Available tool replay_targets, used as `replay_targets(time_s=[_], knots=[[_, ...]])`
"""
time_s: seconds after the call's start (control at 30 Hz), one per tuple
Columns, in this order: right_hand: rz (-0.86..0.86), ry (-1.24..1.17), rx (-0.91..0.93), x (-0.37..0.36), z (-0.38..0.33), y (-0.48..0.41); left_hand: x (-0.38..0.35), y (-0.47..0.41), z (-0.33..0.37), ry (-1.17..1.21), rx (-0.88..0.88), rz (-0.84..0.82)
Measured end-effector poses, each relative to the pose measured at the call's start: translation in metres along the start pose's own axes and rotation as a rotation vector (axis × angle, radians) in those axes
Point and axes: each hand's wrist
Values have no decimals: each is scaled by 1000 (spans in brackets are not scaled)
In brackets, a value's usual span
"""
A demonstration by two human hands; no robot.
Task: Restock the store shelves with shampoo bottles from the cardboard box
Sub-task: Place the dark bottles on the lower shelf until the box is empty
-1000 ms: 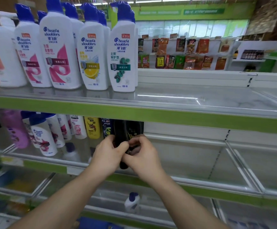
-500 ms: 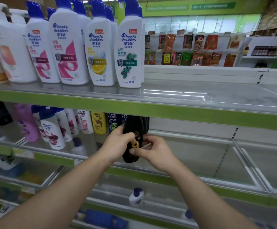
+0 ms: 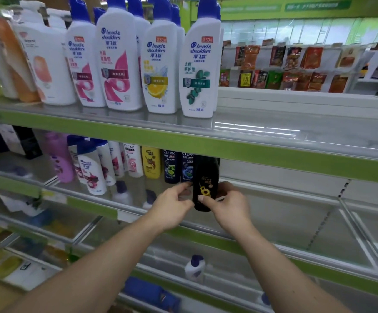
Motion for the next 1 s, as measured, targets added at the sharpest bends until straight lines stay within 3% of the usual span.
replay_targets(time_s=[1.0], knots=[[53, 40, -55, -26, -6, -10, -12, -15, -16, 21, 36, 28]])
Point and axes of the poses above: each hand's wrist, its own y-axis away from the middle knuckle, its own x-axis out of the back of the hand, z = x × y, and after that the axes turned 5 degrees about -x, right-handed
